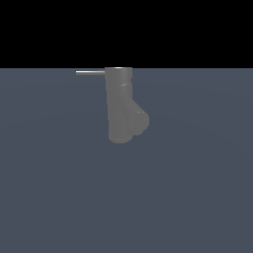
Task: Turn on the faucet by rotating a designated handle.
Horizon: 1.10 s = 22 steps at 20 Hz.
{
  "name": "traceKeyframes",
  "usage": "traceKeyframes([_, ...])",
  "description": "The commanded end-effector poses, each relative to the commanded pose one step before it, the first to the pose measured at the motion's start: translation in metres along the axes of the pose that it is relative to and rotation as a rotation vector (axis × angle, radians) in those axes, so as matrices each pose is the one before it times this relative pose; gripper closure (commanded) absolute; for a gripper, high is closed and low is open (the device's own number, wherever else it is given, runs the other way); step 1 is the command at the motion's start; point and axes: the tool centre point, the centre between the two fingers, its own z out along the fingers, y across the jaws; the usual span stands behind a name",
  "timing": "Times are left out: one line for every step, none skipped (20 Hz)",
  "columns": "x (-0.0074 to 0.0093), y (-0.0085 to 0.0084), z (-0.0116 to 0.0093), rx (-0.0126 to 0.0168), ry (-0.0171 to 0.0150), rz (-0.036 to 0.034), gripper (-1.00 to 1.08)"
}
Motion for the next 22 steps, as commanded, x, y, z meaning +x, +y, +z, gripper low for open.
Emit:
traceKeyframes([0.01286, -0.01162, 0.00623, 0.00358, 0.00064, 0.06155, 1.08])
traceKeyframes([0.00471, -0.00484, 0.00274, 0.00089, 0.00046, 0.02418, 1.08])
traceKeyframes([0.00456, -0.00496, 0.00287, 0.00077, 0.00056, 0.02421, 1.08])
traceKeyframes([0.0044, -0.00506, 0.003, 0.00065, 0.00067, 0.02424, 1.08])
traceKeyframes([0.00424, -0.00517, 0.00313, 0.00054, 0.00079, 0.02426, 1.08])
traceKeyframes([0.00406, -0.00527, 0.00326, 0.00044, 0.00091, 0.02426, 1.08])
traceKeyframes([0.00389, -0.00535, 0.00339, 0.00035, 0.00105, 0.02428, 1.08])
traceKeyframes([0.00371, -0.00544, 0.00351, 0.00027, 0.00118, 0.02427, 1.08])
traceKeyframes([0.00353, -0.00551, 0.00364, 0.00019, 0.00133, 0.02428, 1.08])
traceKeyframes([0.00334, -0.00558, 0.00376, 0.00012, 0.00148, 0.02426, 1.08])
traceKeyframes([0.00314, -0.00564, 0.00388, 0.00007, 0.00163, 0.02424, 1.08])
traceKeyframes([0.00295, -0.0057, 0.004, 0.00002, 0.00179, 0.02422, 1.08])
traceKeyframes([0.00275, -0.00574, 0.00412, -0.00002, 0.00195, 0.0242, 1.08])
traceKeyframes([0.00255, -0.00578, 0.00423, -0.00005, 0.00212, 0.02416, 1.08])
traceKeyframes([0.00234, -0.00581, 0.00435, -0.00007, 0.00228, 0.02412, 1.08])
traceKeyframes([0.00214, -0.00583, 0.00446, -0.00008, 0.00245, 0.02408, 1.08])
traceKeyframes([0.00193, -0.00585, 0.00457, -0.00008, 0.00262, 0.02403, 1.08])
traceKeyframes([0.00172, -0.00585, 0.00468, -0.00006, 0.00279, 0.02398, 1.08])
traceKeyframes([0.00151, -0.00585, 0.00479, -0.00004, 0.00297, 0.02392, 1.08])
traceKeyframes([0.00129, -0.00584, 0.00489, -0.00001, 0.00314, 0.02384, 1.08])
traceKeyframes([0.00108, -0.00582, 0.005, 0.00004, 0.00331, 0.02378, 1.08])
traceKeyframes([0.00086, -0.0058, 0.0051, 0.00009, 0.00347, 0.02369, 1.08])
